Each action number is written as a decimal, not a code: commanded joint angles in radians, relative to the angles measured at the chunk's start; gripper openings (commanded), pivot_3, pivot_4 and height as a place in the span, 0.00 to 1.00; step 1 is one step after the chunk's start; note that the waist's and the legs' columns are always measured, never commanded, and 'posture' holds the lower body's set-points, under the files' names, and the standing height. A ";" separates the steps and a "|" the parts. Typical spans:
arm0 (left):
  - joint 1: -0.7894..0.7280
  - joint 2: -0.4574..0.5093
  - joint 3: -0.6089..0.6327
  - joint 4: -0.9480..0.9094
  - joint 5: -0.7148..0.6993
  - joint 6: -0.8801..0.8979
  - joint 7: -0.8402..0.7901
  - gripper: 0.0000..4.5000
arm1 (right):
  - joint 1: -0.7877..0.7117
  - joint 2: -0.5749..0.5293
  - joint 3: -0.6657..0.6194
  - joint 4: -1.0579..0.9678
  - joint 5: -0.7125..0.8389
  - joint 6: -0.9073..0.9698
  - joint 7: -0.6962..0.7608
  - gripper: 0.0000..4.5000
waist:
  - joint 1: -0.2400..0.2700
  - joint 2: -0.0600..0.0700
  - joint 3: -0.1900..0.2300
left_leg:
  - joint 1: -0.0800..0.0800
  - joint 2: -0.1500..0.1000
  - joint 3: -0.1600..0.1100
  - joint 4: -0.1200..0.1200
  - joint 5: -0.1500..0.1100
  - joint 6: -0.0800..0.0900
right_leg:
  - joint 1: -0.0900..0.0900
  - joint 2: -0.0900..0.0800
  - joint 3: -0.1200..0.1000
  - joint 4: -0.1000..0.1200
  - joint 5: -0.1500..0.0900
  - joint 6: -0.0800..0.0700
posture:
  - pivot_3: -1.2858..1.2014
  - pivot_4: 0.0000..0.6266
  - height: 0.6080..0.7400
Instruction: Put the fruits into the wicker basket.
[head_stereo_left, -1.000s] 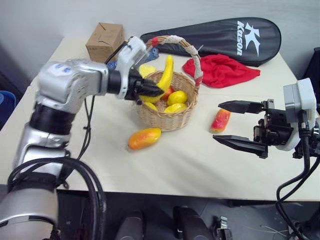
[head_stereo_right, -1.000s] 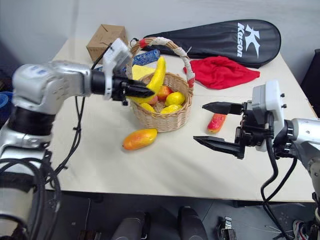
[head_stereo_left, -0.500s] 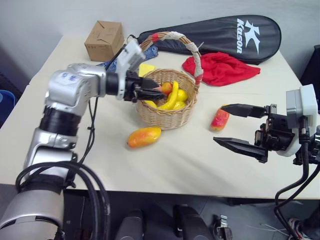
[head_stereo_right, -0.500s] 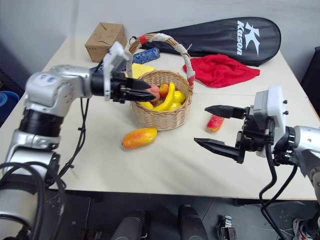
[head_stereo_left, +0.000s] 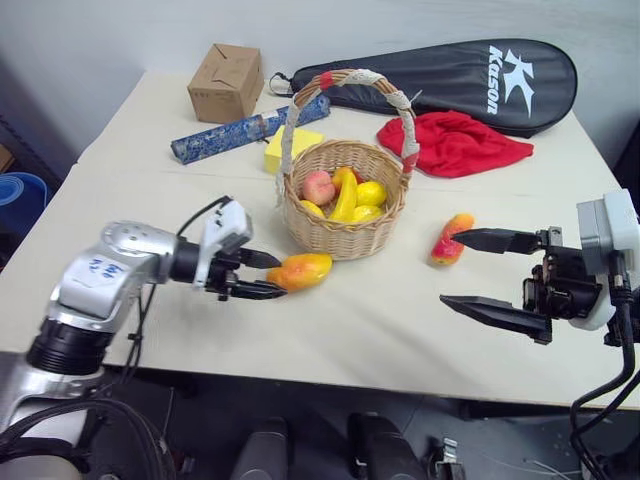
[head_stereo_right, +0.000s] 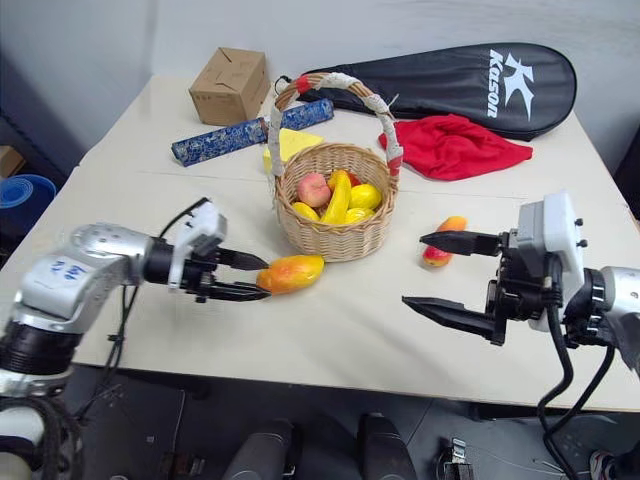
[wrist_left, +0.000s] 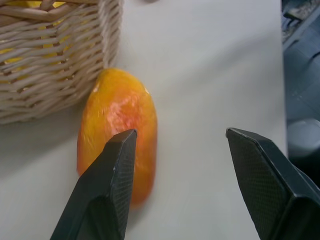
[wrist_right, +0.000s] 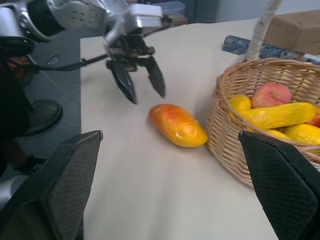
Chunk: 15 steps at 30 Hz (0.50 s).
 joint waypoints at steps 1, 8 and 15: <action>-0.019 -0.043 -0.025 0.051 0.065 -0.044 0.056 0.66 | -0.003 -0.019 -0.026 -0.023 0.025 0.000 0.009 1.00 | -0.001 0.000 0.000 | 0.000 0.000 0.000 0.000 0.000 0.000 | 0.000 0.000 0.000 0.000 0.000 0.000 | 0.52 0.24 1.00; -0.040 -0.096 -0.118 0.176 0.198 -0.133 0.084 0.66 | 0.003 0.001 -0.022 -0.027 0.036 -0.010 -0.006 1.00 | -0.001 0.001 0.000 | 0.004 0.000 0.000 0.000 0.000 0.000 | 0.003 0.001 0.000 0.002 0.000 0.000 | 0.52 0.24 1.00; -0.063 -0.119 -0.147 0.237 0.293 -0.208 0.109 0.66 | -0.002 0.013 -0.017 -0.034 0.048 -0.016 -0.025 1.00 | -0.003 0.002 -0.001 | 0.019 0.001 -0.002 -0.003 -0.001 0.001 | 0.022 0.000 -0.002 -0.007 0.000 0.000 | 0.52 0.24 1.00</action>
